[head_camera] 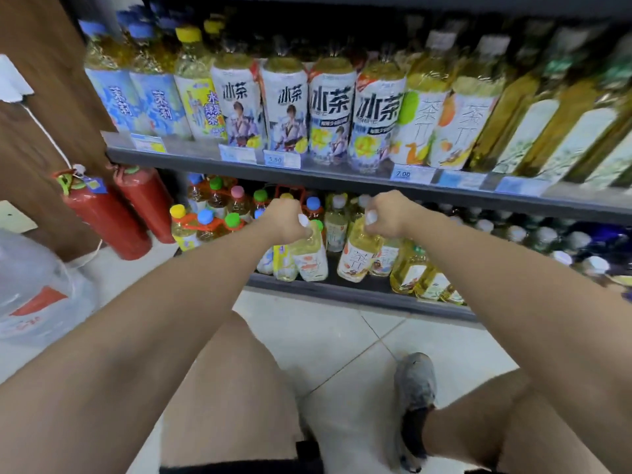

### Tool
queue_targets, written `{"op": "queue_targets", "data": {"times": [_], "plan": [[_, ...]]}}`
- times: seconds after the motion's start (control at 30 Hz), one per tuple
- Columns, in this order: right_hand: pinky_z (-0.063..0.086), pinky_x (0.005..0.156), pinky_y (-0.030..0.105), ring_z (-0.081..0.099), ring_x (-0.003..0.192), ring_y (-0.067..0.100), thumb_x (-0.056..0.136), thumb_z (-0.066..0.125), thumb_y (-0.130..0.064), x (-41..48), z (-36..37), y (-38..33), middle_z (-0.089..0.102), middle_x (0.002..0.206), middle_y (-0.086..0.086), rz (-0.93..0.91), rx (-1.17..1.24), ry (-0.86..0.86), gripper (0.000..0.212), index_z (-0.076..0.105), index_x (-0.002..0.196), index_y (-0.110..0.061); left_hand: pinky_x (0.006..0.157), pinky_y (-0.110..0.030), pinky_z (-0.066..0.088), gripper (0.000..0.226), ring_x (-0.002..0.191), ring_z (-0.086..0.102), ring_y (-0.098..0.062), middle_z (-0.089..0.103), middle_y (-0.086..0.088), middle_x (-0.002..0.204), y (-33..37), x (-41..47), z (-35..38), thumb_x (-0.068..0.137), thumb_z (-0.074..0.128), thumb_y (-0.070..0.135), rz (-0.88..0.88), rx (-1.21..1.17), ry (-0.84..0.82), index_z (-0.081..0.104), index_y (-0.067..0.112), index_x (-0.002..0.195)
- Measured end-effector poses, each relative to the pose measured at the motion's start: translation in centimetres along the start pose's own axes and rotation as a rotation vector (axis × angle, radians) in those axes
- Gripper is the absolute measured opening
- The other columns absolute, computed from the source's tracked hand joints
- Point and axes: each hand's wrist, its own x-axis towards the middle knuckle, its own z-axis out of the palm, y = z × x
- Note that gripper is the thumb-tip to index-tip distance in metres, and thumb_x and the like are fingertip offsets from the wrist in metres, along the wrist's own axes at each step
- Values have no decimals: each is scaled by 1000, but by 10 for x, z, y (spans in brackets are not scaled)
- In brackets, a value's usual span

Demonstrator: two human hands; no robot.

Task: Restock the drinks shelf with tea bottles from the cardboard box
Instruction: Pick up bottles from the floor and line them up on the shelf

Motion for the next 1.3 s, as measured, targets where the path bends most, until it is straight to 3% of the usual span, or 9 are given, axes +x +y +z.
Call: {"op": "queue_targets", "data": {"times": [0.13, 0.23, 0.37, 0.43, 0.6, 0.87, 1.03, 1.13, 1.3], "plan": [[42, 72, 29, 60, 97, 30, 87, 63, -27, 0, 32, 27, 64, 100, 11, 72, 50, -43, 25, 65, 103, -8, 54, -33, 41, 41, 72, 58, -27, 54, -6, 68, 17, 21, 36, 82, 71, 43, -46, -29, -24, 59, 5, 73], [42, 68, 31, 56, 94, 30, 89, 59, -24, 0, 58, 45, 56, 99, 11, 128, 69, -62, 21, 63, 104, -11, 45, -29, 30, 48, 58, 48, -19, 51, -6, 67, 30, 30, 61, 83, 70, 48, -126, -74, -9, 48, 10, 64], [51, 79, 34, 59, 101, 32, 88, 64, -24, 0, 86, 65, 60, 114, 12, 159, 74, -34, 42, 59, 128, -15, 48, -29, 35, 48, 69, 58, -24, 52, -4, 67, 47, 40, 86, 81, 73, 48, -186, -164, 51, 48, 12, 63], [53, 80, 35, 60, 99, 31, 87, 63, -25, 2, 96, 74, 60, 115, 13, 174, 54, -30, 42, 60, 128, -14, 51, -28, 37, 46, 73, 60, -26, 56, -6, 73, 55, 47, 98, 81, 74, 46, -206, -202, 61, 48, 13, 62], [55, 79, 36, 62, 95, 31, 89, 61, -17, 12, 104, 90, 57, 124, 12, 177, 67, -14, 42, 61, 130, -20, 42, -27, 31, 36, 69, 56, -24, 57, -6, 76, 68, 60, 118, 86, 71, 38, -232, -271, 67, 54, 10, 73], [49, 74, 34, 61, 98, 34, 91, 57, -5, 28, 114, 101, 54, 123, 14, 159, 2, -18, 43, 57, 132, -19, 57, -30, 44, 37, 87, 68, -33, 68, -16, 94, 83, 89, 128, 85, 71, 40, -233, -318, 82, 53, 10, 73], [56, 77, 38, 62, 91, 31, 88, 55, 2, 37, 129, 102, 58, 117, 14, 184, -6, -71, 46, 57, 131, -17, 64, -31, 51, 45, 88, 68, -32, 64, -12, 92, 92, 102, 130, 87, 67, 45, -232, -233, 109, 48, 11, 67], [51, 69, 35, 57, 81, 27, 88, 54, 3, 43, 134, 104, 57, 103, 11, 195, -7, -50, 43, 58, 127, -16, 69, -34, 54, 41, 93, 67, -34, 67, -16, 101, 97, 104, 138, 88, 66, 45, -244, -202, 99, 53, 9, 75], [49, 68, 36, 59, 86, 28, 90, 64, -14, 51, 130, 105, 58, 105, 10, 214, -21, -81, 35, 57, 124, -16, 76, -36, 55, 39, 99, 67, -36, 68, -16, 103, 113, 105, 158, 88, 68, 48, -228, -158, 55, 55, 12, 81]]}}
